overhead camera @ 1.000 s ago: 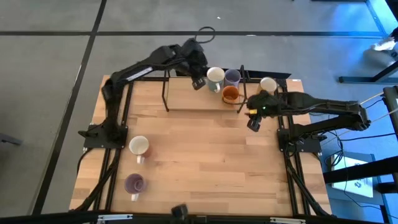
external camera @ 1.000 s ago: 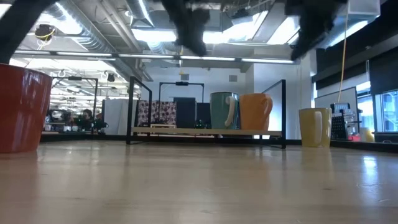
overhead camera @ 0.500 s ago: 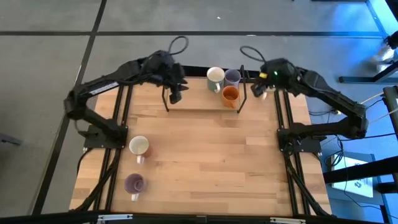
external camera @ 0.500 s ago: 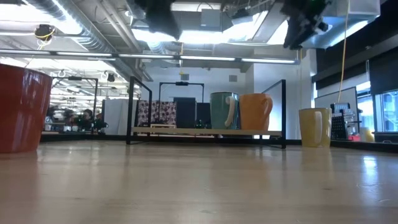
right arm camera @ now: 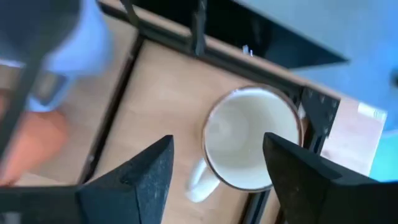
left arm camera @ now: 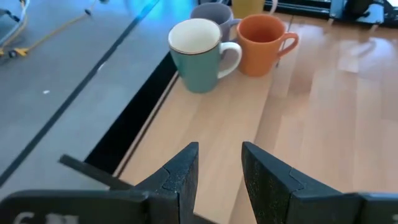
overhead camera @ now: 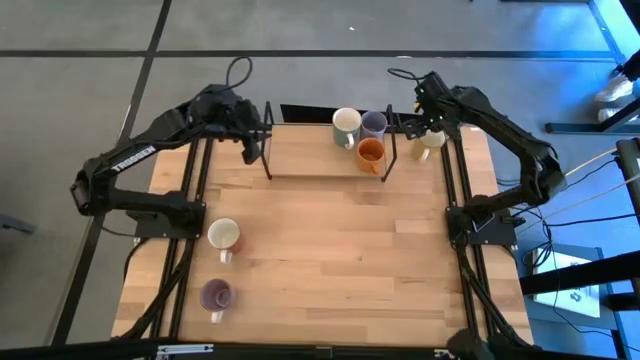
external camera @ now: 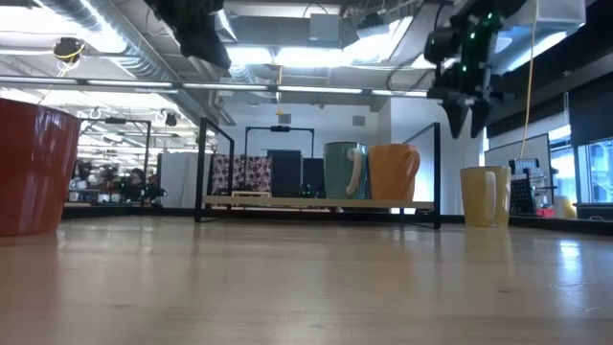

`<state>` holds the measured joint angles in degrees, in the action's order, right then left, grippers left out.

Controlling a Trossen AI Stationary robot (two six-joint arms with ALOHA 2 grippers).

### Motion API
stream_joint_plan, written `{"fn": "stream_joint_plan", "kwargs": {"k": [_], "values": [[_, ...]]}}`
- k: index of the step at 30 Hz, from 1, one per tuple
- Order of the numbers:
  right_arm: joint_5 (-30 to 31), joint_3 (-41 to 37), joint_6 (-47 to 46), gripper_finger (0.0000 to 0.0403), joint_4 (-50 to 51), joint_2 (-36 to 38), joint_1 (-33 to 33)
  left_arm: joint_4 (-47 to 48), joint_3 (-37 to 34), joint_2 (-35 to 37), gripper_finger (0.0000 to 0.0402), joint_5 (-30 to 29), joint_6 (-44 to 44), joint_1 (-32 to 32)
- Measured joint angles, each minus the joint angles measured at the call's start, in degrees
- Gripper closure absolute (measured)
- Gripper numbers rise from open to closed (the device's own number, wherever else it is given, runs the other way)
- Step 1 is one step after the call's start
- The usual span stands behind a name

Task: Place coffee mugs
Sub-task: Put the yellow mug on the shelf aligned with the light blue mug

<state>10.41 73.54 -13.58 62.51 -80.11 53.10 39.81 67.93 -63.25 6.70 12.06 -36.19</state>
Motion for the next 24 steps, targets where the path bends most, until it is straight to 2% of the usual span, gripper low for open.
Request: {"fn": "stream_joint_plan", "kwargs": {"k": [4,12,24], "values": [[-2.89,0.0,-1.22,0.0189,1.19,-2.73,2.23,-0.04,-0.01,0.09,0.0285,0.02,2.17,-0.56],[-3.48,-0.02,-1.21,0.0227,0.41,-8.41,2.51,-0.04,-0.03,-0.08,0.0285,2.01,4.65,-0.54],[-2.95,-0.18,-1.08,0.0233,0.29,-15.24,2.58,0.24,-0.03,-0.11,0.0285,2.01,4.63,-0.54]]}}
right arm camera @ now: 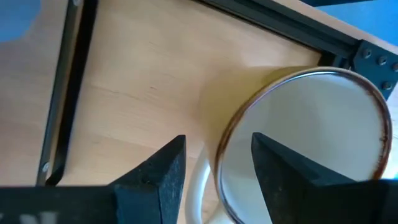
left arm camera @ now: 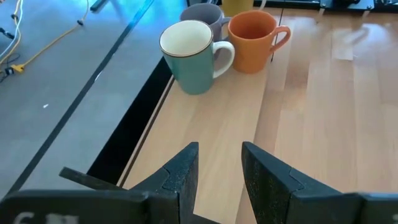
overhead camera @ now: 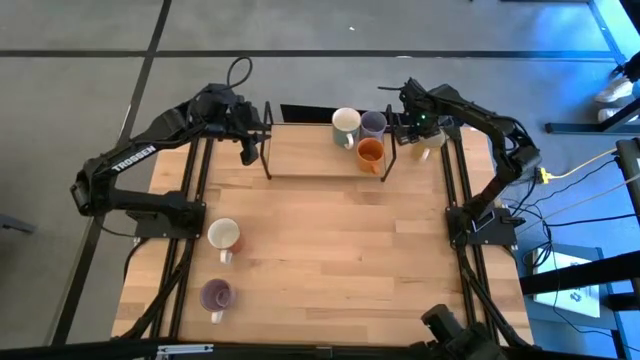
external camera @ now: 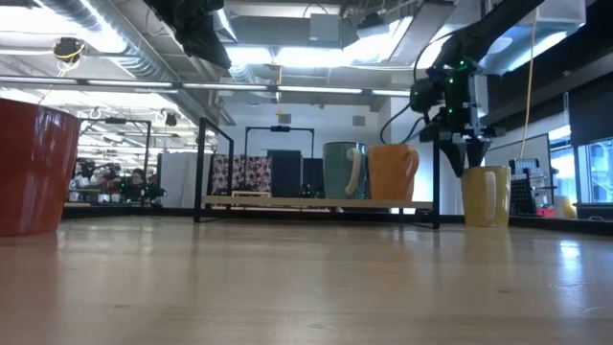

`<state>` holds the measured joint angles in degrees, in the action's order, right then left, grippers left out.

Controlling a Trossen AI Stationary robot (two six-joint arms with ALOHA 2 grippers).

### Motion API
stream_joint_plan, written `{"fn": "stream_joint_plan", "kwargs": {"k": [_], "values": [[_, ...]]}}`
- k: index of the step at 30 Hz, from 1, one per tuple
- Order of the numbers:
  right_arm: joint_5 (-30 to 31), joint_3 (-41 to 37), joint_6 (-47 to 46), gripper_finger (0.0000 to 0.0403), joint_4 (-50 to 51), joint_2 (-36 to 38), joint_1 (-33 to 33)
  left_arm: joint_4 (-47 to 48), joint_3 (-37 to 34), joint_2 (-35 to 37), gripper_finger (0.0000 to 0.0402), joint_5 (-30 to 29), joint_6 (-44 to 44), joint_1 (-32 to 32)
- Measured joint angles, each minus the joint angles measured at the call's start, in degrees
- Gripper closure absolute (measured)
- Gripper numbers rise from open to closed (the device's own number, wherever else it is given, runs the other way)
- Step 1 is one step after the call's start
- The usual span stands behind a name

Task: Place coffee mugs
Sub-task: Put the yellow mug on the shelf aligned with the light blue mug

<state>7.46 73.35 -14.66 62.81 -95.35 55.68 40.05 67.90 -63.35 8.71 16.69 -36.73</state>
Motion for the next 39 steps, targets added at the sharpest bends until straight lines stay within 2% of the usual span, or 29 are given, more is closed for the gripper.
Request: {"fn": "stream_joint_plan", "kwargs": {"k": [11,15,22,28,34,39], "values": [[0.43,0.03,0.33,0.0244,0.31,-1.1,0.37,0.28,0.0,0.0,0.0285,0.0,0.02,0.0],[0.27,0.03,0.99,0.0287,0.35,-1.1,0.79,0.28,0.0,0.0,0.0285,-0.02,0.02,0.0],[0.12,0.03,2.54,0.039,0.95,-1.1,0.71,0.31,0.0,0.0,0.0285,-0.02,0.02,0.02],[0.36,0.03,3.6,0.0395,1.7,-0.87,0.6,0.3,0.0,0.0,0.0285,-0.02,0.0,0.02],[0.4,1.25,4.1,0.0398,5.15,3.29,0.55,0.28,0.0,0.0,0.0285,-0.04,0.0,0.02],[0.85,7.93,3.24,0.04,10.04,7.09,0.05,0.28,0.0,0.0,0.0285,-0.18,0.0,0.02]]}}
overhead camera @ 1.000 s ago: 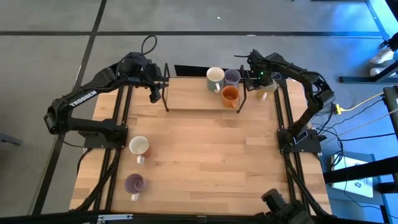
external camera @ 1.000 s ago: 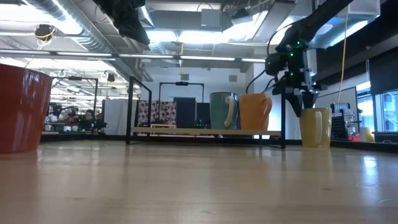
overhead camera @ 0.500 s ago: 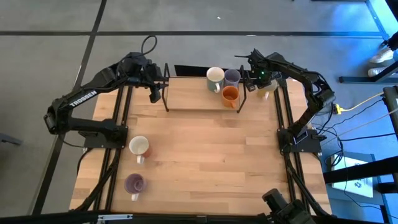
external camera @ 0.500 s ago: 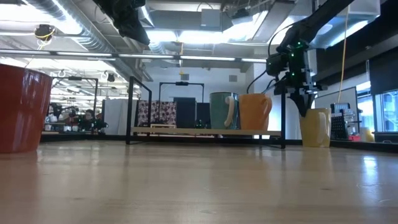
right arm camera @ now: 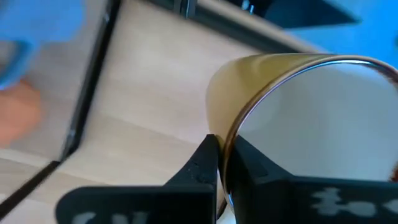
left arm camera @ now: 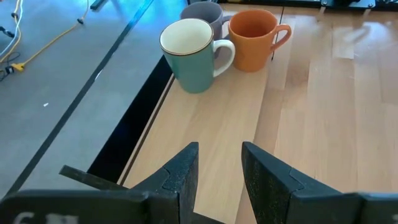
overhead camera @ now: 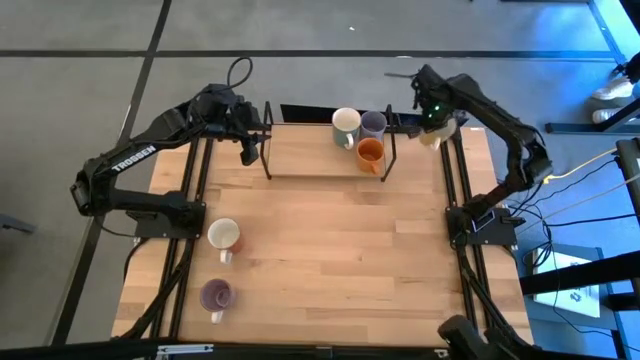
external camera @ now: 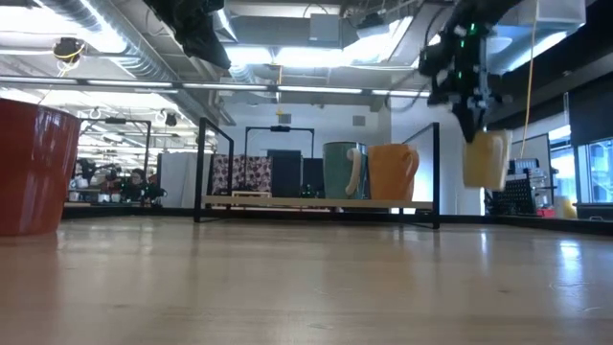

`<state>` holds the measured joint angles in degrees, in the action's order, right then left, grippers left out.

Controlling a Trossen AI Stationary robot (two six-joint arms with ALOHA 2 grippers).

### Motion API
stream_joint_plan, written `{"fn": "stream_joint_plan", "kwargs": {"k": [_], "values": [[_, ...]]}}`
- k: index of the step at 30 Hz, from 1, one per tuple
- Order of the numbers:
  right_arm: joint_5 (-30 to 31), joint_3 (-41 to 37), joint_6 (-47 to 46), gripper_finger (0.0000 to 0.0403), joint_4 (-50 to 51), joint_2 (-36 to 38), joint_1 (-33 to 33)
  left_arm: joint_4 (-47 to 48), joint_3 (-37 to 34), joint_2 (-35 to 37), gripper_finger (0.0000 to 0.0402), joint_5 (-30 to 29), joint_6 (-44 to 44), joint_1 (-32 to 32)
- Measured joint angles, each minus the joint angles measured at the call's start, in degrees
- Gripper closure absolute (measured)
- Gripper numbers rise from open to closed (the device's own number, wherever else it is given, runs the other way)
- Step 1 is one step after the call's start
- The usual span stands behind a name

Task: Place coffee mugs
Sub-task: Put the yellow mug on the shelf aligned with the light blue mug

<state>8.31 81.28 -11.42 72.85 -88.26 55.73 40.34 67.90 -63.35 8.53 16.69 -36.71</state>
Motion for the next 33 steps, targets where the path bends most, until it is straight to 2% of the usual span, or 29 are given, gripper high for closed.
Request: {"fn": "stream_joint_plan", "kwargs": {"k": [11,16,27,33], "values": [[6.2,20.59,-3.41,0.0401,9.47,1.84,-10.97,-0.04,0.0,0.0,0.0285,-0.04,-0.04,0.0],[7.26,27.38,-5.45,0.0401,11.35,1.84,-17.43,0.02,0.0,0.0,0.0285,-0.04,-0.42,0.0],[8.03,30.18,-5.72,0.0402,6.54,1.35,-33.52,1.88,-0.02,1.15,0.0285,-2.02,-6.18,1.84],[6.43,30.22,-6.18,0.0402,0.45,-2.12,-41.29,5.36,0.01,4.5,0.0285,-2.09,-8.99,2.67]]}}
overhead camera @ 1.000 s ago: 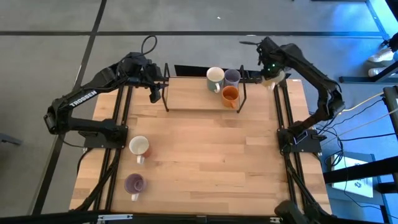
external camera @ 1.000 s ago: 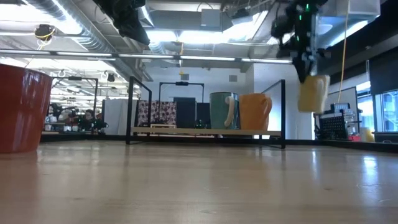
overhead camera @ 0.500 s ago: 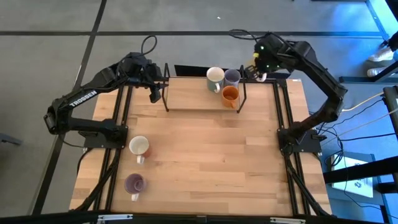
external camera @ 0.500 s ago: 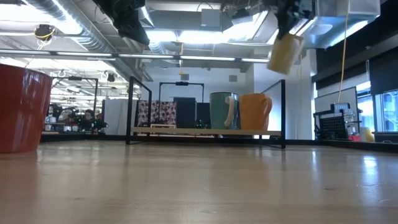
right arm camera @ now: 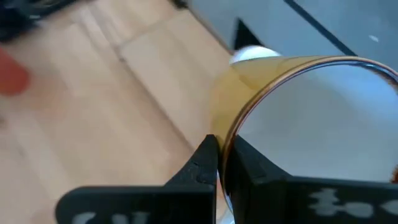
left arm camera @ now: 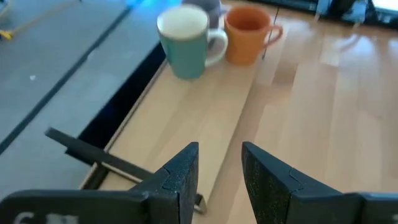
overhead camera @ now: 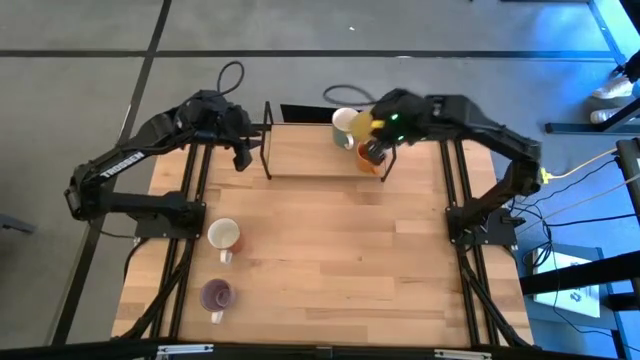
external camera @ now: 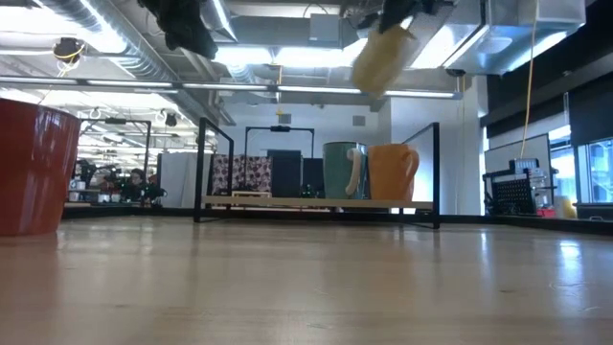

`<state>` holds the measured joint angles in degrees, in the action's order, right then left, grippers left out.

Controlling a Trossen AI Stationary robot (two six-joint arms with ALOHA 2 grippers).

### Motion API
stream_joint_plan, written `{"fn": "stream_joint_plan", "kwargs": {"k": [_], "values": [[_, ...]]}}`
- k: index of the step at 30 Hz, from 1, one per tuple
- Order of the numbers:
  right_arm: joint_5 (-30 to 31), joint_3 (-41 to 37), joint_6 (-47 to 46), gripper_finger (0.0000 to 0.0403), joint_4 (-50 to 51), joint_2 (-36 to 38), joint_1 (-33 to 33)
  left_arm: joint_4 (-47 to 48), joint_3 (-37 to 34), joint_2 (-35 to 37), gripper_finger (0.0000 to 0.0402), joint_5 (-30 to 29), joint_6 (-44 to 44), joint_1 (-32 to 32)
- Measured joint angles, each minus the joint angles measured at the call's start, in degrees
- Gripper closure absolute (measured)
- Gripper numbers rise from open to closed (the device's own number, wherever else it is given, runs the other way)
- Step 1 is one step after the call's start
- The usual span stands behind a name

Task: Place coffee mugs
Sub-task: Put the yellow mug on the shelf aligned with the light blue mug

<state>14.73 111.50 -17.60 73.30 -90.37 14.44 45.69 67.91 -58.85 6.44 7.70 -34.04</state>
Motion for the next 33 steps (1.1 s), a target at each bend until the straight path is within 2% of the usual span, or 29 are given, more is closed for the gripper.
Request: {"fn": "stream_joint_plan", "kwargs": {"k": [5,16,25,33], "values": [[-2.18,0.02,-3.71,0.0402,-1.9,-5.5,-2.95,0.84,0.01,3.23,0.0285,-0.03,0.0,-0.02],[-5.28,-0.02,-10.8,0.0402,-1.72,-18.39,-2.01,1.03,0.01,4.88,0.0285,0.43,1.42,-0.03],[-5.24,-0.02,-12.57,0.0402,-1.85,-23.86,-1.99,1.01,0.01,4.88,0.0285,0.46,2.62,-0.04],[-1.91,-0.02,-12.57,0.0402,-1.86,-26.08,-1.93,1.01,0.01,4.88,0.0285,0.47,3.16,-0.04]]}}
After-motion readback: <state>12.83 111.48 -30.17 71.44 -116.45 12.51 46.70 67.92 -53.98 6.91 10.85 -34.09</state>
